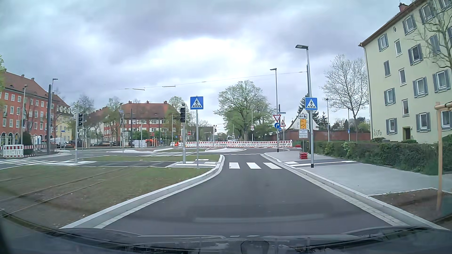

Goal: Follow the waypoints while adhering to traffic rules and regulations

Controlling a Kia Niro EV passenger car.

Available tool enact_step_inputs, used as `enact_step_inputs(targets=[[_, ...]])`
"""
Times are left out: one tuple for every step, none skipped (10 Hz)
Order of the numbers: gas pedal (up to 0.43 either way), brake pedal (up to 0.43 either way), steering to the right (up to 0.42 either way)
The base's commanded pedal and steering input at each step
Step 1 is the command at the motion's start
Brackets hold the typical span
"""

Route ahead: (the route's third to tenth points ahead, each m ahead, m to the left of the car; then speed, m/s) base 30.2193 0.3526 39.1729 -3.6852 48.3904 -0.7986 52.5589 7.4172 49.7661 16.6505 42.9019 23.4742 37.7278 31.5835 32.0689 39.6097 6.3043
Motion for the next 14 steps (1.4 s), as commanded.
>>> enact_step_inputs(targets=[[0.028, 0.000, 0.097], [0.028, 0.000, 0.089], [0.028, 0.000, 0.080], [0.020, 0.000, 0.071], [0.020, 0.000, 0.061], [0.020, 0.000, 0.051], [0.020, 0.000, 0.041], [0.020, 0.000, 0.025], [0.020, 0.000, 0.011], [0.020, 0.000, -0.001], [0.020, 0.000, -0.015], [0.020, 0.000, -0.026], [0.020, 0.000, -0.038], [0.020, 0.000, -0.046]])
